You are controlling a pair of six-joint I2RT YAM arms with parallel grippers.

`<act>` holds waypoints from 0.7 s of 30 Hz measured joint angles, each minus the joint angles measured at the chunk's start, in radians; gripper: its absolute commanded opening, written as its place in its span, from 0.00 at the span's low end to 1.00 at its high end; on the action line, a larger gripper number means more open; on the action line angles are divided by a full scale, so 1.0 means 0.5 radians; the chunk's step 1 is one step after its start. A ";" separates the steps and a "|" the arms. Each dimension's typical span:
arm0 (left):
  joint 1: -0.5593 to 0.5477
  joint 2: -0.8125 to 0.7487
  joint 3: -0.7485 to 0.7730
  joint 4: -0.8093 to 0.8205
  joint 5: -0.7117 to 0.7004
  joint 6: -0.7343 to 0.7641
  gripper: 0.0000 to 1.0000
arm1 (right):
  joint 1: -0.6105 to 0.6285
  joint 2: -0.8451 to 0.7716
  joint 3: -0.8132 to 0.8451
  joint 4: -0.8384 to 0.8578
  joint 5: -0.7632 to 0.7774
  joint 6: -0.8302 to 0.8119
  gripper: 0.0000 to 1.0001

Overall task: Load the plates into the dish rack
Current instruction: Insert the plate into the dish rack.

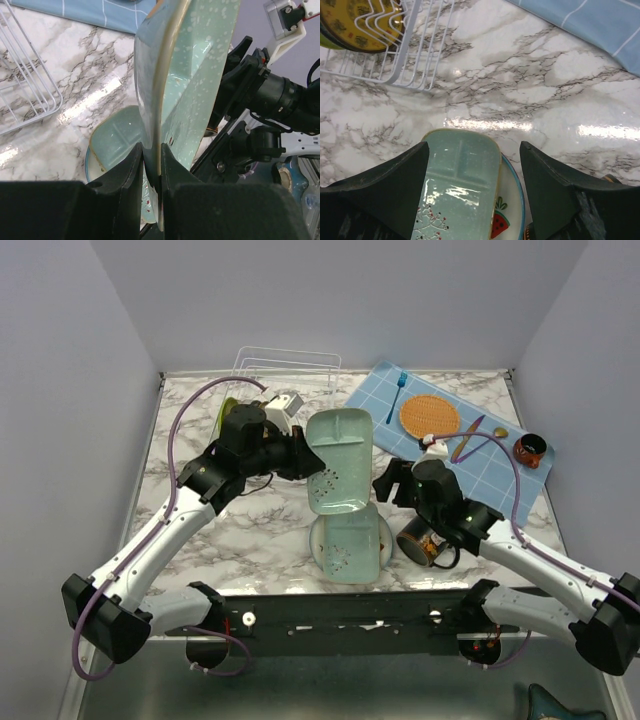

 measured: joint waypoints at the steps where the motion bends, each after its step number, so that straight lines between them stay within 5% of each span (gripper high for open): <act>1: 0.000 0.000 0.000 0.011 0.005 -0.004 0.00 | 0.000 -0.002 0.001 0.014 -0.010 0.002 0.82; 21: 0.015 0.040 -0.100 0.158 0.038 -0.042 0.00 | 0.011 0.069 0.000 0.197 -0.308 0.088 0.81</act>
